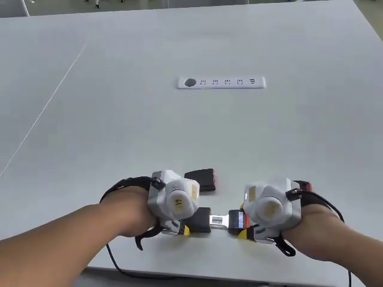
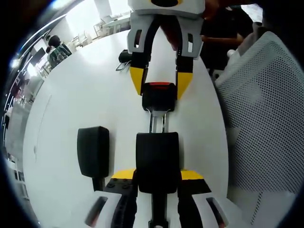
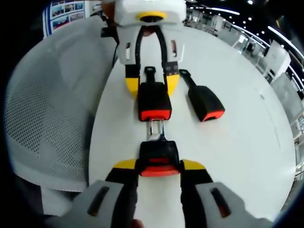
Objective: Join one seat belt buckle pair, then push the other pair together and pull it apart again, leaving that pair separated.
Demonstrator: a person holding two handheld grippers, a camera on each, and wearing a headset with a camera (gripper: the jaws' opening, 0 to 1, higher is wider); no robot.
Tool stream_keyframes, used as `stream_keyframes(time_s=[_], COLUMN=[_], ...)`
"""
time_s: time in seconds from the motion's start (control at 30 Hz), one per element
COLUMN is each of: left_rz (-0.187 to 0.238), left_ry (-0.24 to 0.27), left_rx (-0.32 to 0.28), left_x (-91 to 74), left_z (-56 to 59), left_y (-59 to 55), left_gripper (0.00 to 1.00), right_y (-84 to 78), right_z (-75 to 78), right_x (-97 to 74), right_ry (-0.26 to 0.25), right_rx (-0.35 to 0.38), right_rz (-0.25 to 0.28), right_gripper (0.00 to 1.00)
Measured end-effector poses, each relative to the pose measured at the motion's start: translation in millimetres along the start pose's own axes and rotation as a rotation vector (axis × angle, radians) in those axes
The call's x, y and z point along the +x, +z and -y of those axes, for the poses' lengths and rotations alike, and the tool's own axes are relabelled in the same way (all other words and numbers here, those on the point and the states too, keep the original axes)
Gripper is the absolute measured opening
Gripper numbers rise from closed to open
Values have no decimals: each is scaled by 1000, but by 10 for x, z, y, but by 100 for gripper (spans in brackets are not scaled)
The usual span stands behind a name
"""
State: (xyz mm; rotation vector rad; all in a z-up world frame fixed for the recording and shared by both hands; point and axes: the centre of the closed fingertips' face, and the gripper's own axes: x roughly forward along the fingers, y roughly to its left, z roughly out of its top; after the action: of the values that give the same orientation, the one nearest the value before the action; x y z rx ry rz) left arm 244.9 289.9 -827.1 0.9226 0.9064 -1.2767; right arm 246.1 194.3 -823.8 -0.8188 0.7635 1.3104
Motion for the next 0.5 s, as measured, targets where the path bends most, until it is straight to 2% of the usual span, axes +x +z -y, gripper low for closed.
stream_keyframes(time_s=[0.5], left_rz=[5], left_ry=[-5], left_rx=[-7], left_x=[3], left_z=[-4], left_y=[3], left_gripper=[33], right_y=[25], right_z=[16], right_x=[4], right_ry=[10], right_rx=[-13], right_rz=[5], right_gripper=[34])
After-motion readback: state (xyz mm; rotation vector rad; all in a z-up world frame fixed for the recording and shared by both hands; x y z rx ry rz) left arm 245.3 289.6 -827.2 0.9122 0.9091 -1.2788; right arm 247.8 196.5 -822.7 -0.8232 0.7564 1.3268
